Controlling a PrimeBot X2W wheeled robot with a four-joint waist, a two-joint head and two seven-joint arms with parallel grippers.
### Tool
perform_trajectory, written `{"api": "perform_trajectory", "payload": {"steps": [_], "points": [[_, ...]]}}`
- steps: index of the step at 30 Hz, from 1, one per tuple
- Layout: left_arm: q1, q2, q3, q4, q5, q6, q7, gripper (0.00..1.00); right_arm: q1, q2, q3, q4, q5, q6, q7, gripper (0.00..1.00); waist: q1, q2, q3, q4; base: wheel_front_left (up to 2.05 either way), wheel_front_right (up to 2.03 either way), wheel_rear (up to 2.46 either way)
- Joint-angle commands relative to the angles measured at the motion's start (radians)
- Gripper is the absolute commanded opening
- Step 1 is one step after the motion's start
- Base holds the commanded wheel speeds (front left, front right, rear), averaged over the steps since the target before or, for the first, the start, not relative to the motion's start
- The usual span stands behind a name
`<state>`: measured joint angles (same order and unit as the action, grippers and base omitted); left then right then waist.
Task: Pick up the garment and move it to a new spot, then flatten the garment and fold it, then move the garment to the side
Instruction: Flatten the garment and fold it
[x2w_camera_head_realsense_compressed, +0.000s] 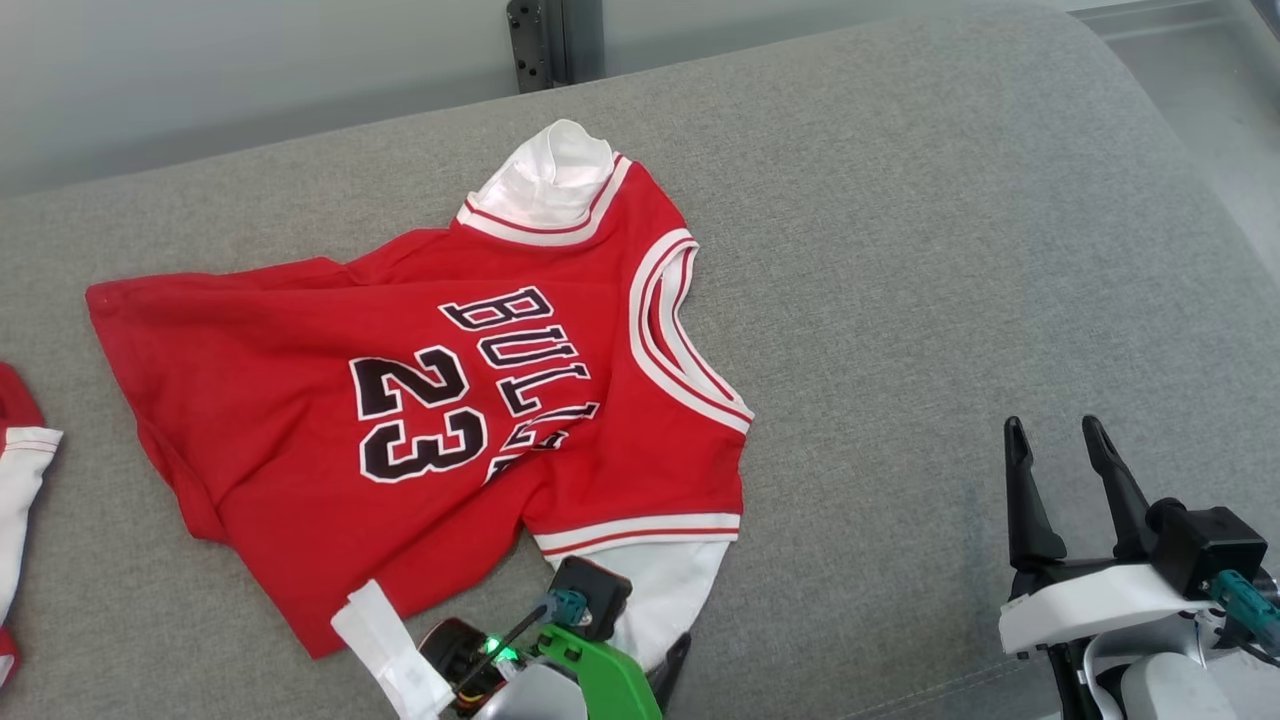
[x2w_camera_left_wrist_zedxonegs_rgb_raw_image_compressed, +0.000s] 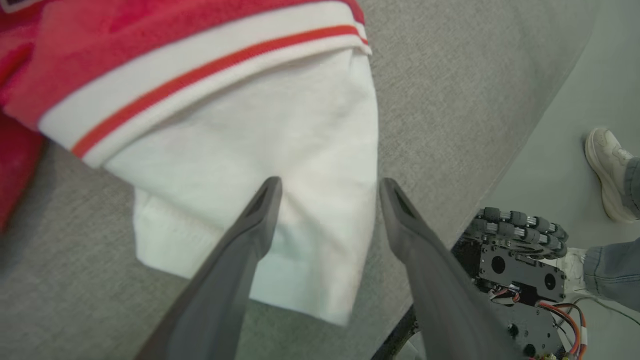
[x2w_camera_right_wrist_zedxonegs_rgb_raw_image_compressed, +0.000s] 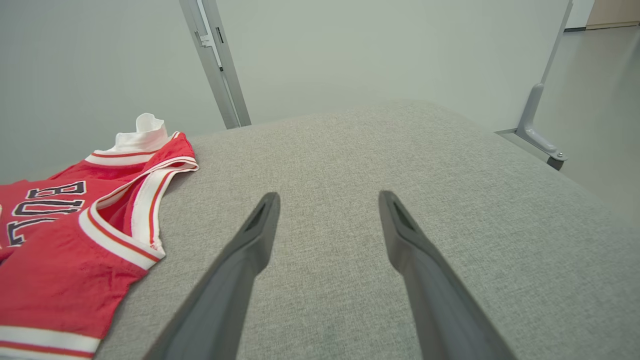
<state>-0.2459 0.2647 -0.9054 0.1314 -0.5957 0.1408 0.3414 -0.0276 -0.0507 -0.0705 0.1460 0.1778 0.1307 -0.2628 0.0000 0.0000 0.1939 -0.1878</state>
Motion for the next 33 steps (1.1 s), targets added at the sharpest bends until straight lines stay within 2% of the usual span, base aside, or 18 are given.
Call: {"api": "perform_trajectory", "payload": {"steps": [1, 5, 7, 8, 13, 23, 30, 33], "points": [[-0.028, -0.007, -0.007, 0.041, 0.025, -0.004, -0.008, 1.00, -0.012, -0.001, 0.002, -0.001, -0.005, 0.000, -0.003, 1.00, 0.0000, 0.0000, 0.007, 0.000, 0.00, 0.00, 0.00], [-0.049, -0.031, -0.033, 0.143, 0.031, -0.029, -0.012, 1.00, -0.016, -0.001, 0.002, -0.004, -0.010, 0.000, -0.003, 1.00, 0.0000, 0.0000, 0.014, -0.003, 0.00, 0.00, 0.00], [-0.056, -0.039, -0.046, 0.178, 0.031, -0.050, -0.012, 0.05, -0.012, -0.001, -0.002, -0.002, -0.013, 0.000, -0.003, 1.00, 0.0000, 0.0000, 0.015, -0.005, 0.00, 0.00, 0.00], [-0.055, -0.042, -0.050, 0.193, 0.019, -0.061, -0.004, 0.00, -0.010, -0.001, -0.003, -0.001, -0.013, 0.000, -0.003, 1.00, 0.0000, 0.0000, 0.015, -0.007, 0.00, 0.00, 0.00], [-0.073, -0.065, -0.041, 0.200, -0.013, -0.101, -0.019, 0.00, -0.011, -0.001, 0.004, 0.007, -0.012, 0.000, -0.003, 1.00, 0.0000, 0.0000, 0.010, -0.020, 0.00, 0.00, 0.00], [-0.212, -0.179, 0.085, 0.111, -0.152, -0.152, -0.090, 0.00, -0.028, -0.001, 0.032, 0.019, 0.001, 0.000, -0.003, 1.00, 0.0000, 0.0000, -0.002, -0.076, 0.00, 0.00, 0.00], [-0.410, -0.212, 0.107, 0.246, -0.208, -0.131, -0.113, 0.00, -0.067, -0.001, 0.083, 0.034, 0.041, 0.000, -0.003, 1.00, 0.0000, 0.0000, 0.033, -0.165, 0.00, 0.00, 0.00], [-0.461, -0.214, 0.092, 0.270, -0.280, -0.103, -0.152, 0.00, -0.079, -0.001, 0.089, 0.039, 0.052, 0.000, -0.003, 1.00, 0.0000, 0.0000, 0.047, -0.201, 0.00, 0.00, 0.00]]}}
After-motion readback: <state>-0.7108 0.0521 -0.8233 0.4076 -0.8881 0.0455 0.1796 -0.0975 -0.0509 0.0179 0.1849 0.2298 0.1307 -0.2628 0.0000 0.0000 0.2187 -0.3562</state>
